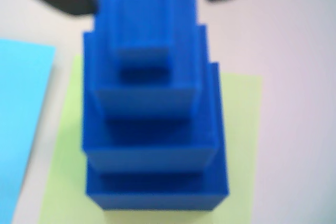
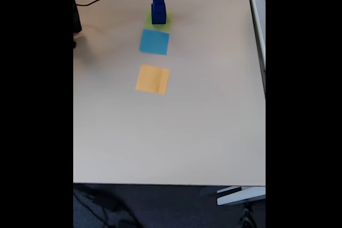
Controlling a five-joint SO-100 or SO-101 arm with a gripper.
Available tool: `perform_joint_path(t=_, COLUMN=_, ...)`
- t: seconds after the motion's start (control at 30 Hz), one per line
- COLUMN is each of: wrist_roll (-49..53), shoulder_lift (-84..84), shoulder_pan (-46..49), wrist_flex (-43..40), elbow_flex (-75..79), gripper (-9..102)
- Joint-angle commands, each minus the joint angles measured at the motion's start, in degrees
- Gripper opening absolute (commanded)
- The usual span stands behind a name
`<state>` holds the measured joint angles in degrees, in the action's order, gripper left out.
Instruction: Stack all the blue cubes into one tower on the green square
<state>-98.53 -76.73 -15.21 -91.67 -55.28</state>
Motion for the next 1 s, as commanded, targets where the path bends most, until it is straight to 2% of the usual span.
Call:
perform_joint_path(t=0.0, wrist_roll=4.1, shoulder_lift=-8.0, shoulder_pan=1.0, wrist_flex=1.0, elbow_flex=2.6, gripper=10)
perform_joint_path(t=0.07, wrist_roll=7.6, shoulder_lift=-11.1, shoulder_pan=1.1, wrist_flex=0.7, elbow_flex=2.7, gripper=9)
perform_joint_path(t=0.17, wrist_roll=13.2, shoulder_lift=-16.8, shoulder_pan=1.8, wrist_flex=0.4, elbow_flex=1.3, gripper=3)
perform_joint_path(t=0.3, wrist_roll=22.4, shoulder_lift=-28.2, shoulder_pan=4.0, wrist_flex=4.1, elbow_flex=-8.2, gripper=0)
perform_joint_path(t=0.5, wrist_roll=41.6, shoulder_lift=-49.8, shoulder_pan=11.6, wrist_flex=17.7, elbow_flex=-33.1, gripper=0)
perform_joint_path(t=0.63, wrist_roll=52.2, shoulder_lift=-62.5, shoulder_pan=17.5, wrist_flex=23.7, elbow_flex=-48.6, gripper=0)
perform_joint_path(t=0.8, wrist_roll=54.3, shoulder_lift=-76.5, shoulder_pan=19.2, wrist_flex=25.1, elbow_flex=-64.0, gripper=7)
perform_joint_path(t=0.93, wrist_roll=54.0, shoulder_lift=-87.3, shoulder_pan=20.4, wrist_flex=27.4, elbow_flex=-77.4, gripper=6)
perform_joint_path(t=0.97, wrist_roll=54.4, shoulder_lift=-90.2, shoulder_pan=20.6, wrist_flex=28.0, elbow_flex=-80.9, gripper=0)
